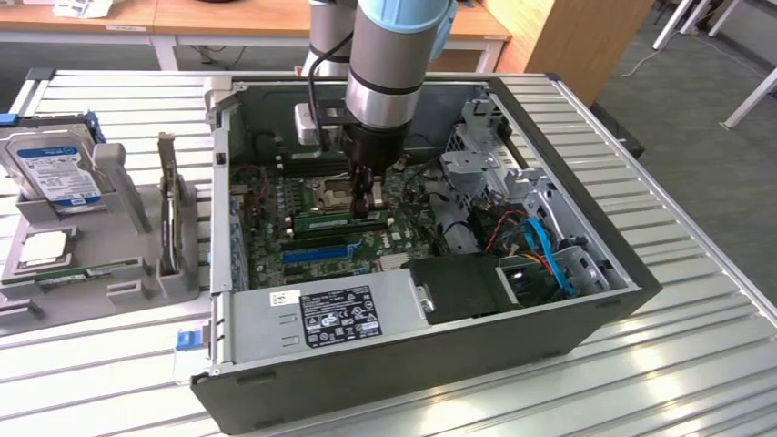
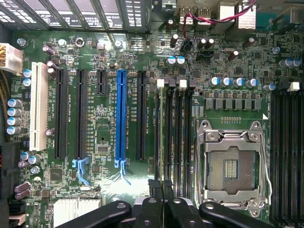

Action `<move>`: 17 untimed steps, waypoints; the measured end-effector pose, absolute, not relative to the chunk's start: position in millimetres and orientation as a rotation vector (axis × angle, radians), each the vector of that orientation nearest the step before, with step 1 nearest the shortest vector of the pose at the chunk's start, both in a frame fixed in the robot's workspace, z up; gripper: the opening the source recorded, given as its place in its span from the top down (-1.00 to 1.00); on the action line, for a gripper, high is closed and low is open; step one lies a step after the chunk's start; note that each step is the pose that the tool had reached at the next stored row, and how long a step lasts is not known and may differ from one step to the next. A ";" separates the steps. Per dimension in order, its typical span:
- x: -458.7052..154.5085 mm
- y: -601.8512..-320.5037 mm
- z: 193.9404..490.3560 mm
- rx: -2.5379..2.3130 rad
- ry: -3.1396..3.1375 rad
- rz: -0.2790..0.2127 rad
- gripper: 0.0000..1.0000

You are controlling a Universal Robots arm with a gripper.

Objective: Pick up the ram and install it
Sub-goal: 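Insert the ram into the slot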

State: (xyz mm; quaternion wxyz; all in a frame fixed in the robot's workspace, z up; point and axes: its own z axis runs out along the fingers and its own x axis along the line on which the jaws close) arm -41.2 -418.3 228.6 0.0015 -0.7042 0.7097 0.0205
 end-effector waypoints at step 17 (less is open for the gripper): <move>-41.3 -418.3 225.5 -2.210 2.227 0.064 0.77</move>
